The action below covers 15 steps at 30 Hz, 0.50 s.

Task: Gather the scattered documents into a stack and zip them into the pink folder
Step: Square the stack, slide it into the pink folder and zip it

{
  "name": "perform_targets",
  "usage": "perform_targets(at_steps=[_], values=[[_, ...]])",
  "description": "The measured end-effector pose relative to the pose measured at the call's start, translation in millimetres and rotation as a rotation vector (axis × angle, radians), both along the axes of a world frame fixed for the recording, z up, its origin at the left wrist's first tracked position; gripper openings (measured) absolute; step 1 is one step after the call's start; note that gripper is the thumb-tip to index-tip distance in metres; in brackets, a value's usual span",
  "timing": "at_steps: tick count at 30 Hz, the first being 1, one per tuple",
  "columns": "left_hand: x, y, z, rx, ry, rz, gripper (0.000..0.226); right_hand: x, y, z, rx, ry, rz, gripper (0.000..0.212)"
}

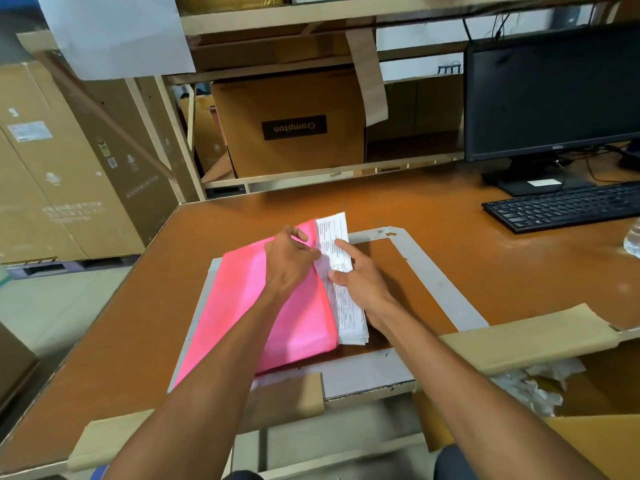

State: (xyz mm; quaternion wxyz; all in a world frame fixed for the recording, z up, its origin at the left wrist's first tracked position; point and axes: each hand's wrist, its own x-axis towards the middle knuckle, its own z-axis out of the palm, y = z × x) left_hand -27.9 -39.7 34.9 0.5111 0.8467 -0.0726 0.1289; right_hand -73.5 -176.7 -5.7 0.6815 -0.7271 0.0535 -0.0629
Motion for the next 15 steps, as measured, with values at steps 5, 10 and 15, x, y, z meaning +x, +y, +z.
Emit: perform_targets(at_steps=[5, 10, 15], values=[[1, -4, -2, -0.038, 0.013, -0.007, 0.022, 2, 2, -2, -0.003, 0.001, -0.012, 0.068], [-2, -5, -8, 0.008, 0.013, 0.032, 0.018, 5, 6, -6, 0.046, 0.041, -0.078, 0.057], [-5, -11, -5, -0.117, 0.114, -0.030, 0.021, 8, 10, -5, 0.043, -0.016, -0.091, 0.042]])
